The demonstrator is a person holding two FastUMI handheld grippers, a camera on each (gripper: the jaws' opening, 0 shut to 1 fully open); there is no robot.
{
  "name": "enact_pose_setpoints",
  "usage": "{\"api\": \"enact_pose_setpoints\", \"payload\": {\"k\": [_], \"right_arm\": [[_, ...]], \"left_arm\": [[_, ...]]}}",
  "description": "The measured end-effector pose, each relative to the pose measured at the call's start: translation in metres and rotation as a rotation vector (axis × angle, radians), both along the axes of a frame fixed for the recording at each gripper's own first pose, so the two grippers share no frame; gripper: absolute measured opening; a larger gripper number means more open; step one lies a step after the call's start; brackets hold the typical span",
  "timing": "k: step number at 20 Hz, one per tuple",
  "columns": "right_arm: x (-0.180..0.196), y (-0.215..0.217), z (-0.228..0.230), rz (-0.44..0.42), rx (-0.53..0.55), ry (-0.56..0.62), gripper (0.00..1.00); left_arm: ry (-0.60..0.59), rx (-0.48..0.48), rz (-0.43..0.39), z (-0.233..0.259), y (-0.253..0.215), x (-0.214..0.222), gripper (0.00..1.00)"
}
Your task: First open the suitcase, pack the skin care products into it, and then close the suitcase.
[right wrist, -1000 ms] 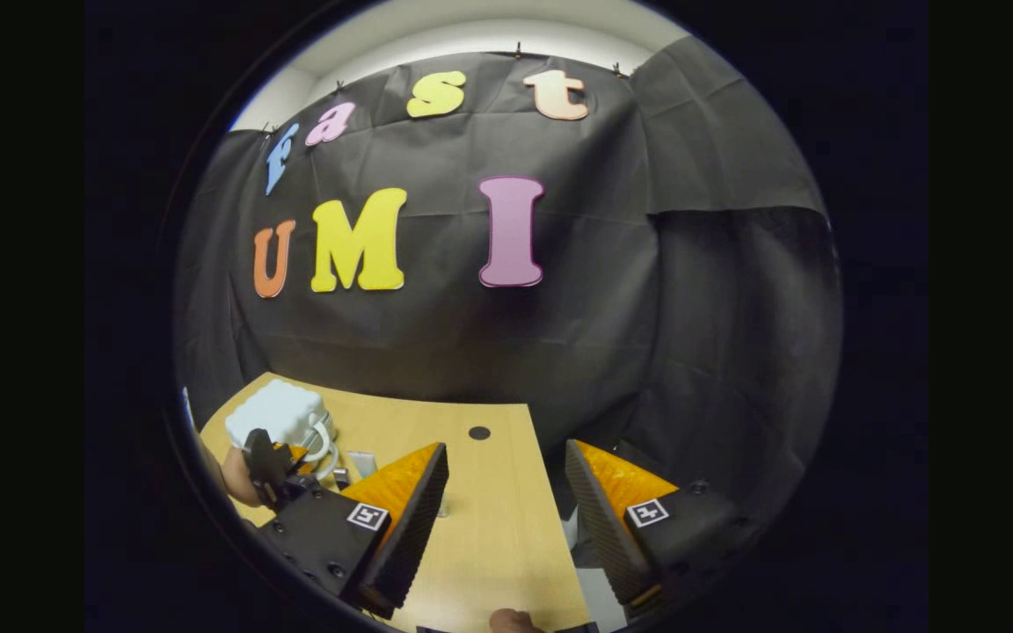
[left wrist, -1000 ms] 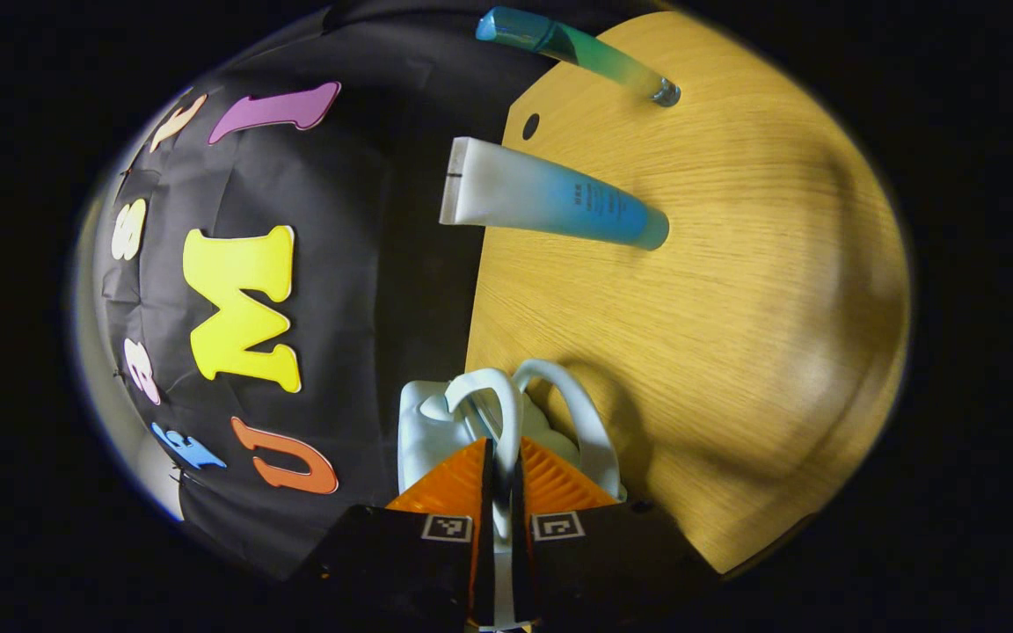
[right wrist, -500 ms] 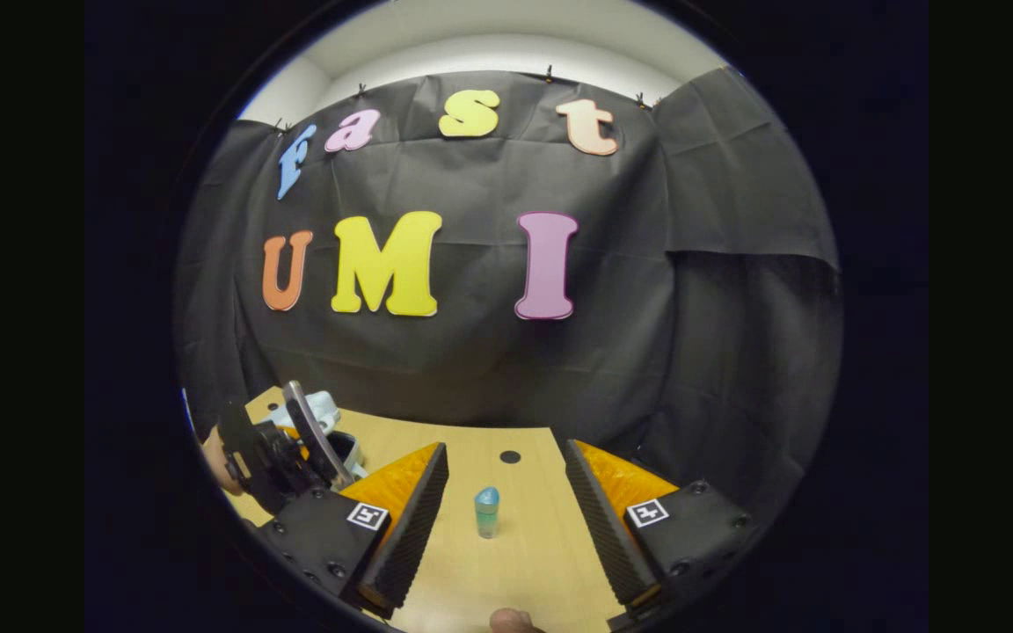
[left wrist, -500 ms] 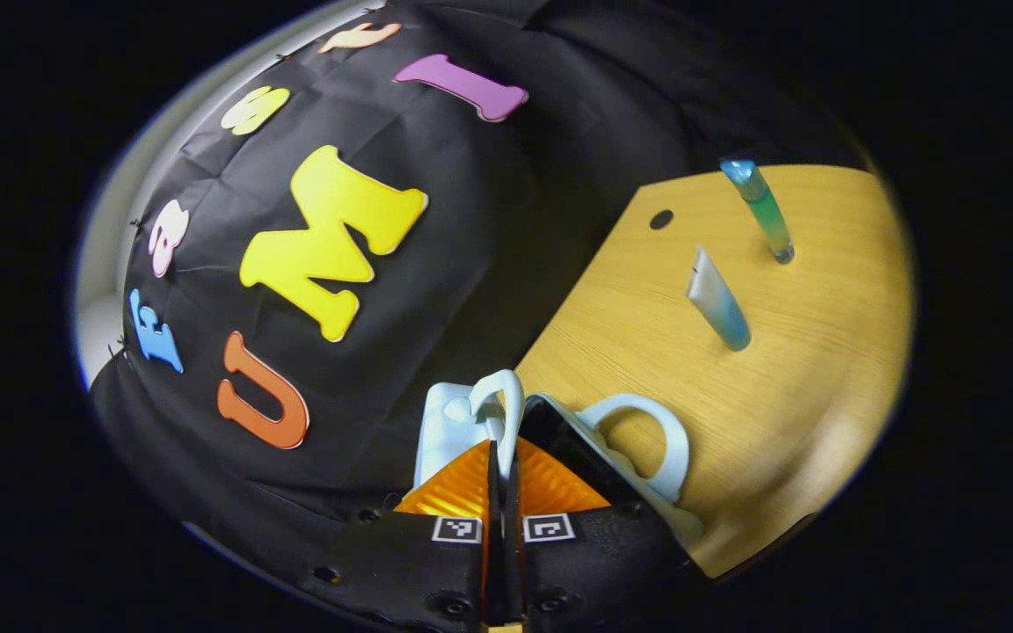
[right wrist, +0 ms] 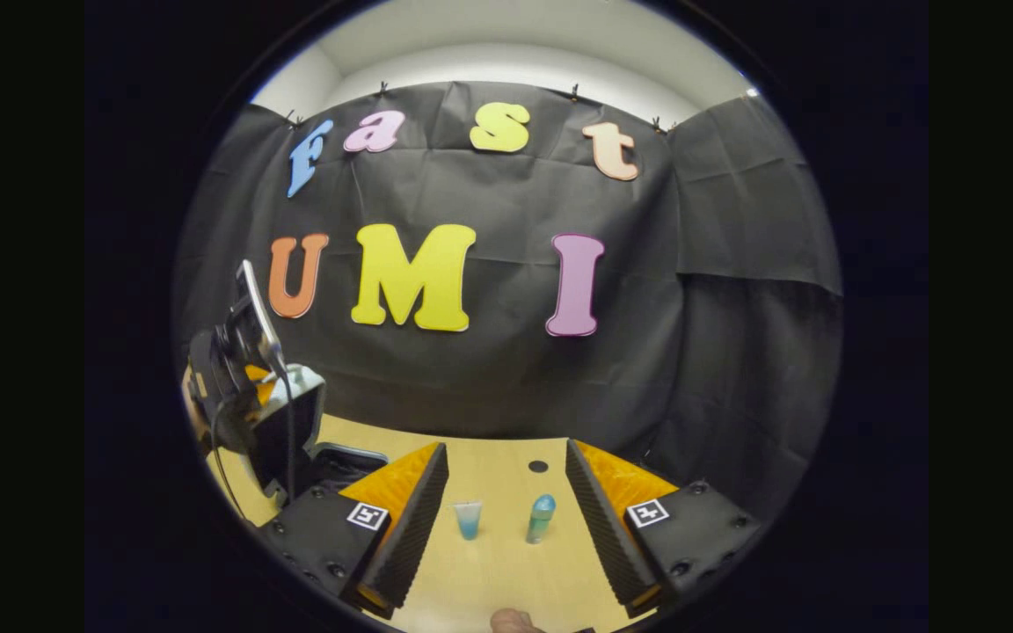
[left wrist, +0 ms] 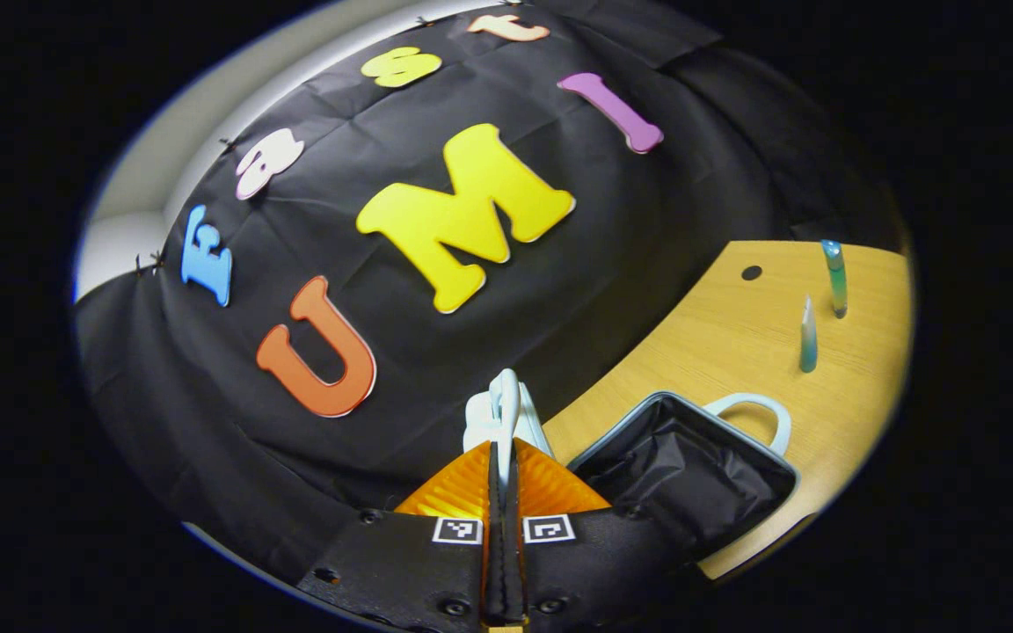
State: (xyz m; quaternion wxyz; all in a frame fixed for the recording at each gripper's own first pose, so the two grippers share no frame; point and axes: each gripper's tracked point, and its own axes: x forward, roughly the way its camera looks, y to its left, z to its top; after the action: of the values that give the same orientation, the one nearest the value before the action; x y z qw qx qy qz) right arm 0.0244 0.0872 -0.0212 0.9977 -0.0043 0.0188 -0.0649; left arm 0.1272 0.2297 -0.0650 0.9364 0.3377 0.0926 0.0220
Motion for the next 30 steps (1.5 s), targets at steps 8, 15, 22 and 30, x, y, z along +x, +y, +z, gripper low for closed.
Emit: {"api": "enact_pose_setpoints", "payload": {"k": [8, 15, 22, 30], "right_arm": [[-0.004, 0.046, 0.0, -0.021, -0.048, 0.036, 0.8], [-0.009, 0.071, -0.008, -0.009, -0.116, 0.083, 0.8], [-0.01, 0.085, -0.011, 0.013, -0.169, 0.094, 0.8], [-0.009, 0.073, -0.018, 0.018, -0.17, 0.107, 0.8]], "left_arm": [[0.019, -0.012, 0.086, -0.031, 0.156, 0.013, 0.03], [0.172, -0.092, 0.227, -0.116, 0.25, 0.01, 0.06], [0.295, -0.228, 0.306, -0.192, 0.278, -0.011, 0.06], [0.366, -0.273, 0.354, -0.241, 0.293, -0.018, 0.34]]}}
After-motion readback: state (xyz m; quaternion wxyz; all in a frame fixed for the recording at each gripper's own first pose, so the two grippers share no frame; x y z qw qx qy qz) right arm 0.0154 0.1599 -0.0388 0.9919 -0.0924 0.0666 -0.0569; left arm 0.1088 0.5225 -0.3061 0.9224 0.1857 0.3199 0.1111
